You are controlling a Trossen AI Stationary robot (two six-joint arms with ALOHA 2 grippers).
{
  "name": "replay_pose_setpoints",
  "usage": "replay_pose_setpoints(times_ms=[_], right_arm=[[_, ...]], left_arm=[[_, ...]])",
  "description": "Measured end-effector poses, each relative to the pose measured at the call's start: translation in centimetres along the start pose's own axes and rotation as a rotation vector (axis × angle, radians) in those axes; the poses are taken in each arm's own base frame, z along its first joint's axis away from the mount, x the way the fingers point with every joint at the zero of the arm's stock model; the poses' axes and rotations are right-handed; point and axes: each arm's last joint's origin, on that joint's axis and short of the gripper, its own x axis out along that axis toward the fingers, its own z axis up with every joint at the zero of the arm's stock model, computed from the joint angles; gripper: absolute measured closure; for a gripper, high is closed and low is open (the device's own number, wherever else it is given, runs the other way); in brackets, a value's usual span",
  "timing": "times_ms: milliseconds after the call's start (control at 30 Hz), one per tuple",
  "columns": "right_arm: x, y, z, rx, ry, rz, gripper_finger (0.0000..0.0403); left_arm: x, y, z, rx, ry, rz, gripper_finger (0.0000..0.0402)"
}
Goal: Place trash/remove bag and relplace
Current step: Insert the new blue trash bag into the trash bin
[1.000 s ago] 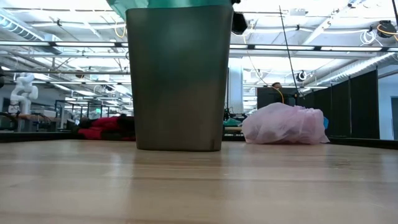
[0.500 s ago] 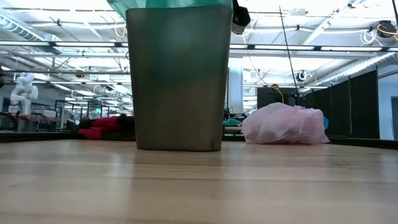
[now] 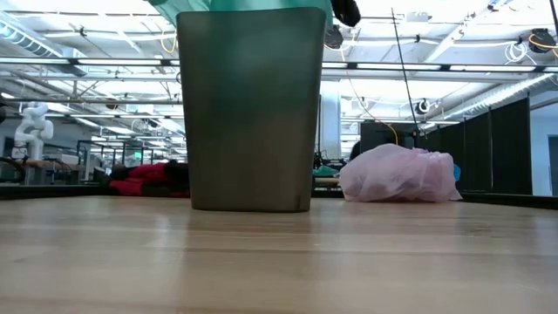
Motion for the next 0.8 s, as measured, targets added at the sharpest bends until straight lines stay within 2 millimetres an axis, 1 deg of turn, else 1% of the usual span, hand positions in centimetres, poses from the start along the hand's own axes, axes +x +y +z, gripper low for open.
replay_pose_setpoints(times_ms=[67, 133, 200, 267, 367, 400, 500, 600, 667, 800], right_arm=[[-1.3, 0.0, -0.1, -0.007, 0.018, -0.019, 0.0210], [-3.6, 0.5, 0.1, -0.032, 0.003, -0.028, 0.0227], [-5.2, 1.2, -0.7, -0.061, 0.029, -0.071, 0.0257], [-5.7, 2.2, -2.0, -0.097, 0.092, -0.073, 0.0299], [-5.1, 4.3, -4.3, -0.154, 0.189, -0.046, 0.0374], [-4.9, 5.1, -5.0, -0.171, 0.192, -0.039, 0.0388], [-4.9, 7.2, -6.5, -0.186, 0.170, 0.012, 0.0393], [-3.7, 8.3, -7.5, -0.174, 0.139, 0.033, 0.0401], [-2.5, 8.4, -7.7, -0.161, 0.118, 0.029, 0.0401], [0.0, 7.6, -7.5, -0.152, 0.123, -0.013, 0.0402]], left_arm=[[0.0, 0.0, 0.0, -0.014, 0.001, 0.000, 0.0402], [0.0, 0.0, 0.0, -0.015, 0.000, 0.001, 0.0402], [0.0, 0.0, 0.0, -0.016, 0.000, 0.002, 0.0402], [0.0, 0.0, 0.0, -0.017, 0.000, 0.004, 0.0402], [0.0, 0.1, 0.0, -0.018, -0.001, 0.008, 0.0402], [0.0, 0.1, 0.0, -0.018, -0.001, 0.008, 0.0402], [0.0, 0.1, 0.0, -0.018, -0.002, 0.013, 0.0402], [0.0, 0.2, 0.0, -0.018, -0.004, 0.025, 0.0402], [0.0, 0.2, 0.0, -0.019, -0.006, 0.030, 0.0402], [0.0, 0.3, 0.0, -0.020, -0.005, 0.033, 0.0402]])
